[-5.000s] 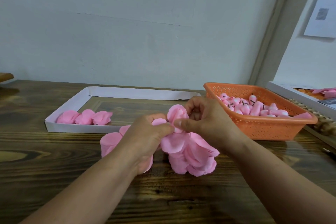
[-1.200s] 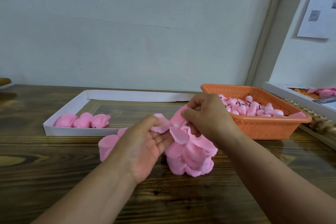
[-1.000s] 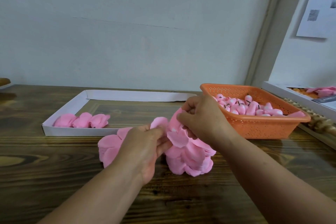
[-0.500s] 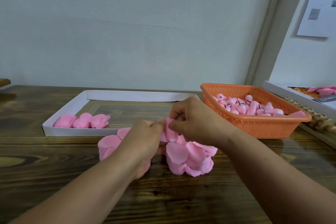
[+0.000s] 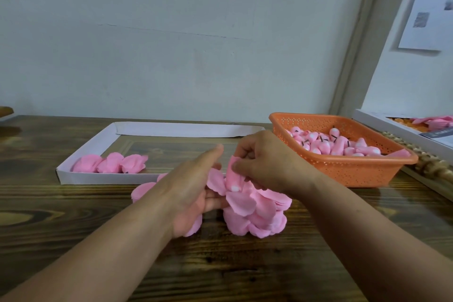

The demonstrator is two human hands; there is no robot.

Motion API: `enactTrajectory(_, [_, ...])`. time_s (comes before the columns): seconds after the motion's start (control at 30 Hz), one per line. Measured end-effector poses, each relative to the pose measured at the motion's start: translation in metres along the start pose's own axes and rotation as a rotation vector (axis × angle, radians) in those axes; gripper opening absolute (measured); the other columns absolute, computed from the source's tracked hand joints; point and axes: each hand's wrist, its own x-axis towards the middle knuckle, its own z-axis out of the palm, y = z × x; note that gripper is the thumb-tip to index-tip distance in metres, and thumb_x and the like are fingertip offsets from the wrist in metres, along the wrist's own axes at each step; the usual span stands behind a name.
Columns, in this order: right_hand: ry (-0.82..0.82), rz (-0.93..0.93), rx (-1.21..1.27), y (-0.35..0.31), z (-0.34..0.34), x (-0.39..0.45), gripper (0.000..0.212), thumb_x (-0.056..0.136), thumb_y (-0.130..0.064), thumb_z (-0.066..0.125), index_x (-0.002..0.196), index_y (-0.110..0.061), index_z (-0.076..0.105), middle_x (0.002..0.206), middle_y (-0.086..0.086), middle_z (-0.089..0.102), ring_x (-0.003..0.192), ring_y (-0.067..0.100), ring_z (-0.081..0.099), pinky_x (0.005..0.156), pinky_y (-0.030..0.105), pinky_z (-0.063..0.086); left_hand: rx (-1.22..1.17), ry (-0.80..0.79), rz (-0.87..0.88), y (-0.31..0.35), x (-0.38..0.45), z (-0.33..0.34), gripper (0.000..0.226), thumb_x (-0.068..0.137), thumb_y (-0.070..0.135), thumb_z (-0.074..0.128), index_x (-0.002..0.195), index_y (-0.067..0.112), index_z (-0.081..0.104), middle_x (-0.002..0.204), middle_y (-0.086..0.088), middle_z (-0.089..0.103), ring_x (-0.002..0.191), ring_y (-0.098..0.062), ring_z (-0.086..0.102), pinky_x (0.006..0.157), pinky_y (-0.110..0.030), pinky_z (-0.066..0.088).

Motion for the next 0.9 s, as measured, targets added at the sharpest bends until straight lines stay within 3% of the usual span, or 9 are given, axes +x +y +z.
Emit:
enactTrajectory(0.07, [0.072, 0.018, 0.047, 0.003, 0.001, 0.0, 0.014, 0.081, 0.003, 0.056, 0.068, -0.003, 0.059, 0.036, -0.006, 0.052, 0.03, 0.003, 0.045, 0.035, 0.014, 0.034, -0.038, 0.023, 0.073, -0.004, 0.001, -0.001, 0.033, 0.083, 0.024, 0.064, 0.093, -0.007, 0.065, 0.101, -0.023, 0.071, 0.09, -0.027, 0.071, 0.076, -0.032, 0.059])
enactTrajectory(0.2, [0.176, 0.019, 0.085, 0.004, 0.001, 0.001, 0.015, 0.08, 0.005, 0.055, 0.067, -0.001, 0.059, 0.041, -0.002, 0.053, 0.029, 0.006, 0.045, 0.035, 0.016, 0.034, -0.117, 0.134, 0.142, -0.017, 0.006, 0.003, 0.007, 0.084, -0.009, 0.056, 0.085, -0.016, 0.057, 0.096, -0.026, 0.07, 0.079, -0.024, 0.072, 0.06, -0.023, 0.058])
enactTrajectory(0.37, [0.288, 0.013, 0.079, 0.005, 0.0, 0.004, 0.025, 0.078, 0.002, 0.055, 0.057, -0.012, 0.055, 0.037, -0.005, 0.051, 0.033, 0.01, 0.044, 0.043, 0.024, 0.039, -0.272, 0.237, 0.198, -0.019, 0.008, 0.014, 0.012, 0.085, -0.011, 0.054, 0.082, -0.006, 0.064, 0.08, -0.019, 0.073, 0.067, -0.021, 0.073, 0.051, -0.019, 0.053])
enactTrajectory(0.47, [0.299, 0.0, 0.056, 0.001, 0.0, 0.003, 0.026, 0.078, 0.001, 0.055, 0.057, -0.015, 0.054, 0.036, -0.009, 0.052, 0.034, 0.01, 0.044, 0.052, 0.033, 0.046, -0.197, 0.371, 0.218, -0.019, 0.01, 0.017, 0.016, 0.09, 0.003, 0.058, 0.075, 0.003, 0.066, 0.065, -0.01, 0.072, 0.053, -0.015, 0.068, 0.042, -0.018, 0.048])
enactTrajectory(0.6, [0.265, -0.013, 0.023, -0.005, 0.002, -0.001, 0.017, 0.078, 0.001, 0.056, 0.062, -0.005, 0.057, 0.039, -0.006, 0.051, 0.041, 0.015, 0.046, 0.073, 0.038, 0.04, 0.094, 0.485, 0.258, -0.013, 0.014, 0.012, 0.024, 0.091, 0.022, 0.062, 0.069, 0.014, 0.067, 0.078, -0.017, 0.071, 0.073, -0.029, 0.067, 0.068, -0.036, 0.054])
enactTrajectory(0.67, [0.255, -0.036, 0.025, -0.007, 0.004, -0.002, 0.011, 0.078, 0.001, 0.057, 0.068, 0.002, 0.06, 0.049, -0.005, 0.053, 0.043, 0.012, 0.045, 0.063, 0.037, 0.045, 0.163, 0.504, 0.269, -0.008, 0.01, 0.012, 0.026, 0.09, 0.024, 0.062, 0.067, 0.015, 0.067, 0.084, -0.017, 0.071, 0.085, -0.035, 0.067, 0.08, -0.048, 0.056])
enactTrajectory(0.73, [0.231, -0.062, -0.003, -0.008, 0.005, -0.003, 0.01, 0.079, 0.001, 0.058, 0.07, 0.001, 0.062, 0.051, -0.006, 0.051, 0.041, 0.009, 0.043, 0.047, 0.027, 0.04, 0.231, 0.51, 0.285, -0.006, 0.007, 0.013, 0.033, 0.091, 0.024, 0.06, 0.061, 0.013, 0.068, 0.078, -0.013, 0.071, 0.08, -0.032, 0.067, 0.075, -0.044, 0.056])
enactTrajectory(0.8, [0.174, -0.079, -0.065, -0.01, 0.005, -0.003, 0.01, 0.08, -0.001, 0.057, 0.073, -0.003, 0.064, 0.052, -0.007, 0.05, 0.046, 0.008, 0.044, 0.047, 0.022, 0.037, 0.291, 0.482, 0.287, -0.005, 0.003, 0.013, 0.04, 0.092, 0.023, 0.057, 0.056, 0.013, 0.07, 0.068, -0.007, 0.071, 0.073, -0.025, 0.067, 0.07, -0.037, 0.056])
enactTrajectory(0.9, [0.085, -0.093, -0.092, -0.014, 0.002, -0.002, 0.009, 0.082, -0.002, 0.057, 0.077, -0.001, 0.065, 0.057, -0.005, 0.054, 0.05, 0.009, 0.047, 0.052, 0.026, 0.043, 0.35, 0.419, 0.278, -0.004, 0.001, 0.012, 0.044, 0.094, 0.027, 0.054, 0.058, 0.009, 0.07, 0.073, -0.013, 0.072, 0.082, -0.033, 0.068, 0.082, -0.05, 0.055])
